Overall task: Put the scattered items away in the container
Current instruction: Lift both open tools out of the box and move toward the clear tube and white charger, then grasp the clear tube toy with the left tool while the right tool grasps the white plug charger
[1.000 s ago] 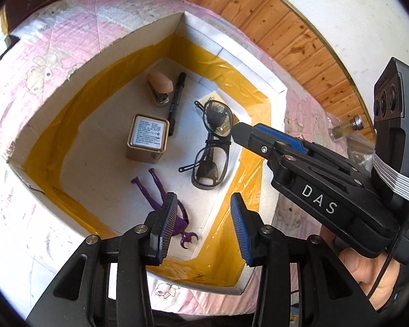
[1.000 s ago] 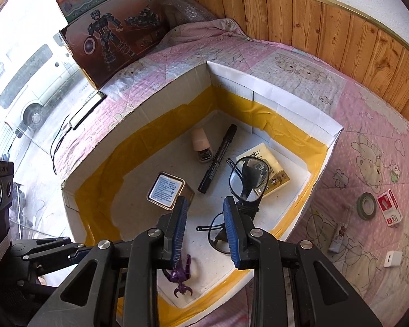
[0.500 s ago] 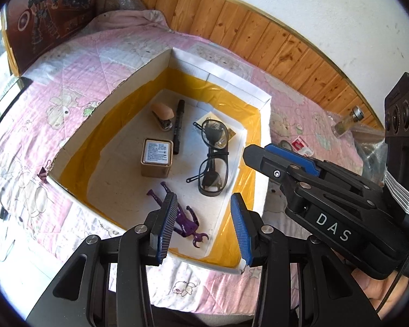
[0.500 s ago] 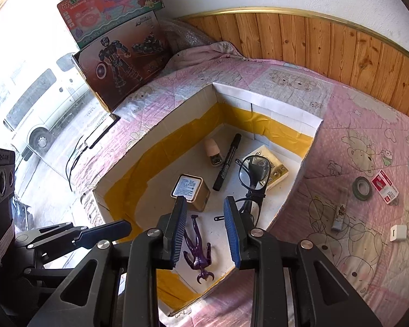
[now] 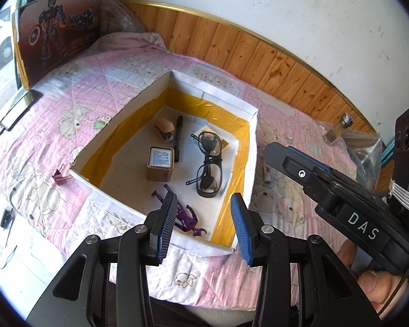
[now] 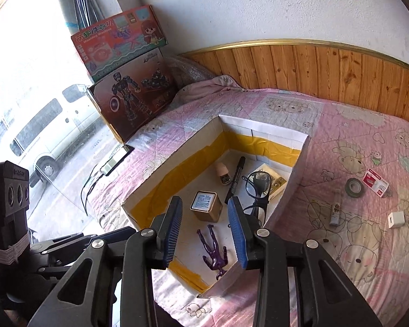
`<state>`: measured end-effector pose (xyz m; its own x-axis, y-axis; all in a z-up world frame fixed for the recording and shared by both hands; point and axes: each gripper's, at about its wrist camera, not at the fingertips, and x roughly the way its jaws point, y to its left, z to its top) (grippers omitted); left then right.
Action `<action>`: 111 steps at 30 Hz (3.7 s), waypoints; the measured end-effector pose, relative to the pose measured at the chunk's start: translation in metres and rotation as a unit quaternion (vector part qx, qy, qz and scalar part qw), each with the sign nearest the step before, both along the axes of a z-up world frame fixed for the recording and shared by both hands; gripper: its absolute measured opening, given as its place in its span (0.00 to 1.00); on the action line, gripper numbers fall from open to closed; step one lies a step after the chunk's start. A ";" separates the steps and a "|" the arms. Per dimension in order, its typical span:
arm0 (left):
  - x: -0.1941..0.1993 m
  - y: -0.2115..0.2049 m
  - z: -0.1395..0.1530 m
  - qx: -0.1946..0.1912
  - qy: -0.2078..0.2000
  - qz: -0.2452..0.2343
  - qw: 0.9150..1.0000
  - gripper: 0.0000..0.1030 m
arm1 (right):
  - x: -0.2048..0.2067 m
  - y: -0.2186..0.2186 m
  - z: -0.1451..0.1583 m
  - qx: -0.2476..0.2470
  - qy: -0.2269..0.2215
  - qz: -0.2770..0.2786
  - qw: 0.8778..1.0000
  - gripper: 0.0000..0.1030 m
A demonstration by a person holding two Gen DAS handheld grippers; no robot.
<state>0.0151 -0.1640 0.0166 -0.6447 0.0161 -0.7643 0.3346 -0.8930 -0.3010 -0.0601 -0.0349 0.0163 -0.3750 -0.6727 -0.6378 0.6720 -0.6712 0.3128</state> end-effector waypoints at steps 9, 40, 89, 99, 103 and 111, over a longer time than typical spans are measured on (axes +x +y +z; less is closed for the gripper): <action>0.016 0.010 0.007 -0.027 0.011 0.007 1.000 0.42 | 0.026 0.027 0.006 -0.054 0.007 -0.010 0.998 0.36; 0.036 0.035 0.033 -0.082 0.045 0.016 0.996 0.42 | 0.059 0.084 0.019 -0.093 0.055 -0.049 0.993 0.49; -0.130 0.148 -0.051 -0.022 -0.063 -0.157 0.985 0.45 | -0.077 0.232 -0.088 -0.094 -0.092 -0.254 0.958 0.49; -0.186 0.156 -0.090 -0.002 -0.101 -0.159 0.982 0.45 | -0.130 0.256 -0.122 -0.096 -0.150 -0.302 0.936 0.49; -0.210 0.155 -0.108 0.008 -0.117 -0.152 0.981 0.45 | -0.155 0.265 -0.142 -0.107 -0.186 -0.323 0.922 0.49; -0.250 0.150 -0.148 0.020 -0.145 -0.131 0.980 0.45 | -0.195 0.273 -0.175 -0.102 -0.228 -0.354 0.901 0.50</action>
